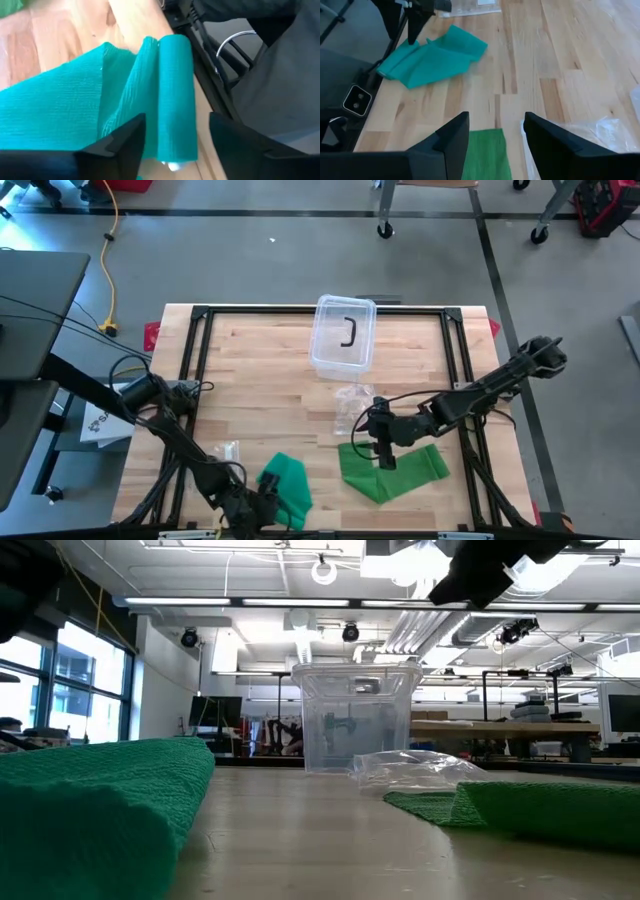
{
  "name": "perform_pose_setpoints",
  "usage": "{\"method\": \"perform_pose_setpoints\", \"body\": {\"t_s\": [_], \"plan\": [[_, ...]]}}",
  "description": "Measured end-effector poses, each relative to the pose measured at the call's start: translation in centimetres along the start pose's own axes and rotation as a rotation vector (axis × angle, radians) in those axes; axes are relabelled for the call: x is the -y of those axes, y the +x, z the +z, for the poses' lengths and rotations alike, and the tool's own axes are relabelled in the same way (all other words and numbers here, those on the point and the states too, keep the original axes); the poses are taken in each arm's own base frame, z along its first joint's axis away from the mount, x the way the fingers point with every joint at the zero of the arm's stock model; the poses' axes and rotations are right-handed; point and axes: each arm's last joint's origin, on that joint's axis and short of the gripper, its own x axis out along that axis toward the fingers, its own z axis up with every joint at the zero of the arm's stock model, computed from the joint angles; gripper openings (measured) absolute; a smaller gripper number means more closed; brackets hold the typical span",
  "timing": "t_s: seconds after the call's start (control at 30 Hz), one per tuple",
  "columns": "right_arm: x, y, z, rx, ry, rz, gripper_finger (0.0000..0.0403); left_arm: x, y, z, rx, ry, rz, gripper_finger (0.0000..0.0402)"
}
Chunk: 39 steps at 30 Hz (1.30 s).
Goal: Roll bandage
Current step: Roll the blue bandage
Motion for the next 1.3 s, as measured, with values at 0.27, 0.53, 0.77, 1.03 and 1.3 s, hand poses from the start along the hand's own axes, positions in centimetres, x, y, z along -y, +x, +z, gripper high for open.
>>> {"method": "perform_pose_setpoints", "body": {"t_s": [0.27, 0.53, 0.77, 1.03, 1.3], "plan": [[0.0, 0.0, 0.0, -0.001, -0.001, -0.001, 0.0183, 0.9, 0.4, -0.9, -0.011, 0.028, 0.011, 0.0246], [0.1, 0.0, 0.0, 0.010, -0.002, -0.038, 0.0183, 1.3, 0.8, -2.5, -0.076, 0.049, 0.107, 0.0223], [0.1, 0.0, 0.0, 0.009, -0.008, -0.038, 0.0183, 1.5, 1.5, -2.6, -0.040, -0.011, 0.121, 0.0196], [0.1, 0.0, 0.0, 0.009, -0.011, -0.038, 0.0183, 1.4, 1.5, -2.5, -0.015, -0.112, 0.146, 0.0139], [0.0, 0.0, 0.2, 0.027, -0.055, -0.034, 0.0183, 0.3, -1.1, -0.9, 0.016, -0.261, 0.168, 0.0071]]}}
